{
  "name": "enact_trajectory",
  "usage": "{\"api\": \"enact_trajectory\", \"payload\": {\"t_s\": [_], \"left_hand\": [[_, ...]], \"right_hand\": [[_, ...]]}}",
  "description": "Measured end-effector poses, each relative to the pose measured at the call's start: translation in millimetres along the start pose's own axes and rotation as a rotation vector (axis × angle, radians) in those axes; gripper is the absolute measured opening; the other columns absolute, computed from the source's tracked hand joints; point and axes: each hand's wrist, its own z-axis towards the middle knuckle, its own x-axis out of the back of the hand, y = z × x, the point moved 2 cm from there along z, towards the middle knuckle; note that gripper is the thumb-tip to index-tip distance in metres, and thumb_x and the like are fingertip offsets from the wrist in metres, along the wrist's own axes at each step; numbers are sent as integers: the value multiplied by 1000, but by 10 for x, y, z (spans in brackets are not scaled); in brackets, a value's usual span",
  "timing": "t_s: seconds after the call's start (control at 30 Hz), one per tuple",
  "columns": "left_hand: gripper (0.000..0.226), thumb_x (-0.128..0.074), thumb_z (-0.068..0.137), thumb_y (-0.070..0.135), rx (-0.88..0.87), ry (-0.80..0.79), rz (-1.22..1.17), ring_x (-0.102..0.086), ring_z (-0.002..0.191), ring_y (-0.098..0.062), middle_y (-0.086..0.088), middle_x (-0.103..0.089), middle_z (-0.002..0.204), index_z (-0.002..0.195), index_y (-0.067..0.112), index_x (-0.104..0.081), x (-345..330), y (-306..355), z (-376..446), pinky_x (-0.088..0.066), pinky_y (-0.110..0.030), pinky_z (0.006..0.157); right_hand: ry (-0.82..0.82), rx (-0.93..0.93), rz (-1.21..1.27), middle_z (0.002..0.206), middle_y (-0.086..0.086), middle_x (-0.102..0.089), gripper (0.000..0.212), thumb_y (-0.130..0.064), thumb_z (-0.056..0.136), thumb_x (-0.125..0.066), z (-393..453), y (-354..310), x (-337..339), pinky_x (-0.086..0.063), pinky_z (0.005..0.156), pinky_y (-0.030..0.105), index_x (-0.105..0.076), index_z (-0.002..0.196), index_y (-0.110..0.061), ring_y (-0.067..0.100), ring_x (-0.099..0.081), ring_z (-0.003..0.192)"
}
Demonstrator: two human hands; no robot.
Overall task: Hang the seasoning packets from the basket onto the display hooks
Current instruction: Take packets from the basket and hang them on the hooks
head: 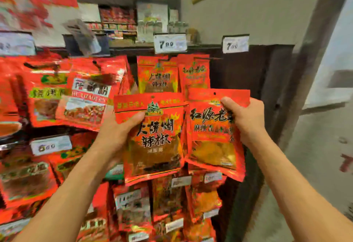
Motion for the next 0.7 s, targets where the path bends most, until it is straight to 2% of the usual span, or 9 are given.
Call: {"api": "enact_trajectory", "payload": {"t_s": [0.13, 0.2, 0.27, 0.37, 0.47, 0.57, 0.7], "left_hand": [[7, -72, 91, 20, 17, 57, 17, -72, 64, -10, 4, -77, 78, 98, 20, -71, -350, 47, 310, -56, -33, 54], [9, -74, 90, 28, 21, 87, -2, -75, 73, -16, -1, -79, 86, 95, 21, -73, -520, 58, 440, -59, -38, 66], [12, -75, 89, 32, 2, 96, 8, -76, 78, -20, -5, -79, 91, 95, 21, -74, -653, 85, 546, -59, -41, 72], [18, -74, 90, 32, -36, 64, 34, -77, 81, -21, -6, -79, 94, 102, 19, -73, -809, 152, 651, -60, -40, 71], [21, -73, 91, 30, -59, 53, 35, -77, 83, -22, -6, -79, 95, 107, 18, -72, -880, 181, 683, -61, -38, 69], [19, -73, 90, 29, -72, 54, 37, -77, 80, -20, -4, -80, 92, 106, 19, -71, -888, 174, 704, -61, -33, 61], [18, -74, 89, 31, -84, 58, 44, -77, 79, -18, -3, -80, 90, 104, 21, -71, -871, 127, 745, -59, -31, 59]], "right_hand": [[0, -14, 85, 73, -5, -77, 13, -20, 83, -83, 543, -44, 67, -55, 52, 21, -77, 71, -23, 12, -75, 66], [16, -25, 123, 74, -4, -78, 10, -22, 83, -83, 816, -51, 84, -55, 52, 22, -74, 78, -20, 14, -76, 67], [13, -33, 138, 77, -3, -78, 11, -24, 83, -83, 1052, -55, 71, -58, 54, 26, -73, 82, -21, 16, -77, 70], [11, -54, 102, 79, 0, -78, 11, -26, 83, -82, 1309, -22, 39, -63, 67, 40, -72, 81, -22, 19, -77, 73], [21, -56, 60, 84, 5, -78, 8, -24, 84, -80, 1433, 15, -2, -62, 80, 52, -73, 80, -20, 23, -77, 79], [39, -58, 36, 82, 4, -78, 10, -25, 84, -79, 1475, 21, -3, -62, 79, 51, -74, 79, -20, 22, -77, 76], [46, -66, 30, 75, -1, -77, 10, -27, 84, -80, 1499, 16, 7, -64, 73, 44, -74, 80, -20, 16, -76, 70]]}}
